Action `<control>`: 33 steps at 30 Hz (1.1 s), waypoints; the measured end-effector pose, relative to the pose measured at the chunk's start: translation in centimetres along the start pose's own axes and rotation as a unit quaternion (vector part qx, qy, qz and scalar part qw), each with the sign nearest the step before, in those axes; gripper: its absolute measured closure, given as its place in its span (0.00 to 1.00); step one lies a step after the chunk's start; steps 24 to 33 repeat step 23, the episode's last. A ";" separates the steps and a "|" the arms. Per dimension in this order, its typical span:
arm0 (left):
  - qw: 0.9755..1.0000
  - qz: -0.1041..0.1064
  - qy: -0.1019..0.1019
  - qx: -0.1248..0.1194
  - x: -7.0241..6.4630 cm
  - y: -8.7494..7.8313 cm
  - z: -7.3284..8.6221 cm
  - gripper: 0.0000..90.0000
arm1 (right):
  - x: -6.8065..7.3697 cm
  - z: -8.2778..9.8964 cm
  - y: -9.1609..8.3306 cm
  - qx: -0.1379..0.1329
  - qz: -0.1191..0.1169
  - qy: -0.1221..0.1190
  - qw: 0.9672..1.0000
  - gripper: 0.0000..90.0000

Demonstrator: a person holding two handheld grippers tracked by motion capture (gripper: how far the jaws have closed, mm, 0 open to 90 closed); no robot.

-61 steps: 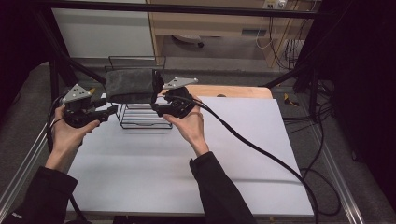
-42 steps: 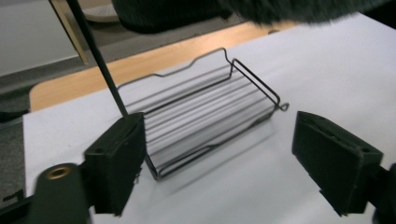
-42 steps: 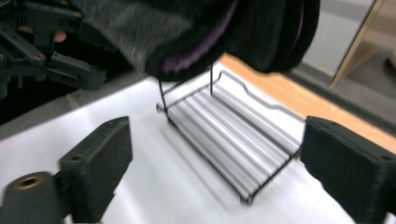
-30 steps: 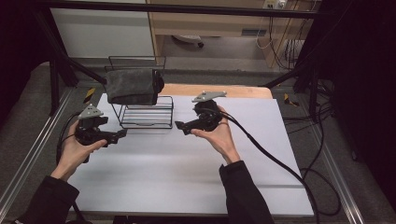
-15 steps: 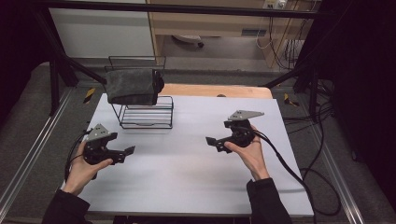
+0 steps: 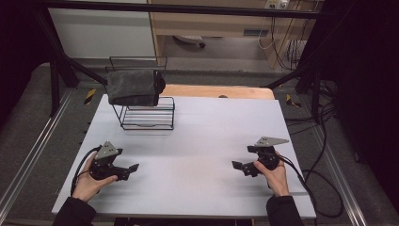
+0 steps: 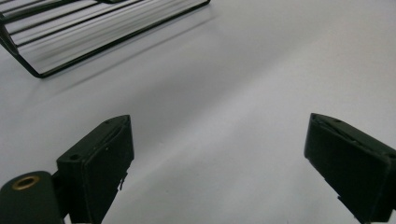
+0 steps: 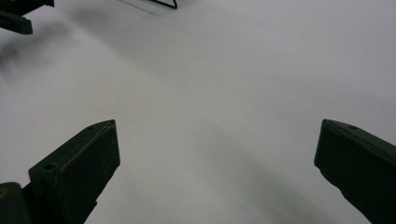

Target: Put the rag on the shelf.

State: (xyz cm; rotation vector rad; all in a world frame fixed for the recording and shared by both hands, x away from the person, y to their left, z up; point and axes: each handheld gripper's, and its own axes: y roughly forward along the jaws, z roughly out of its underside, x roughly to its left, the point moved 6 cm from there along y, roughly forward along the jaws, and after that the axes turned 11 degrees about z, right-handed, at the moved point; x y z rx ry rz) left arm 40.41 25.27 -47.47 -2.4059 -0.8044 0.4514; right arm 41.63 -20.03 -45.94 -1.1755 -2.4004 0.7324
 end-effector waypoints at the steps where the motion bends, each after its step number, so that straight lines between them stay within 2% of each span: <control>1: 1.000 0.000 0.000 0.002 0.0 0.1 0.2 0.08 | -0.3 0.5 -0.1 0.002 0.002 0.001 1.000 0.01; 12: 1.000 0.004 0.002 0.007 0.1 0.1 1.5 0.07 | -1.9 5.0 -1.6 0.000 0.006 0.005 1.000 0.01; 17: 1.000 0.004 0.006 0.012 0.0 0.0 2.0 0.07 | -2.1 5.3 -2.5 -0.015 0.008 0.009 1.000 0.01; 23: 1.000 0.007 0.009 0.014 -0.1 0.1 2.2 0.07 | -2.1 5.7 -2.2 -0.002 0.010 0.008 1.000 0.01; 33: 1.000 0.007 0.009 0.014 -0.1 0.1 2.2 0.07 | -2.1 5.7 -2.2 -0.002 0.010 0.008 1.000 0.01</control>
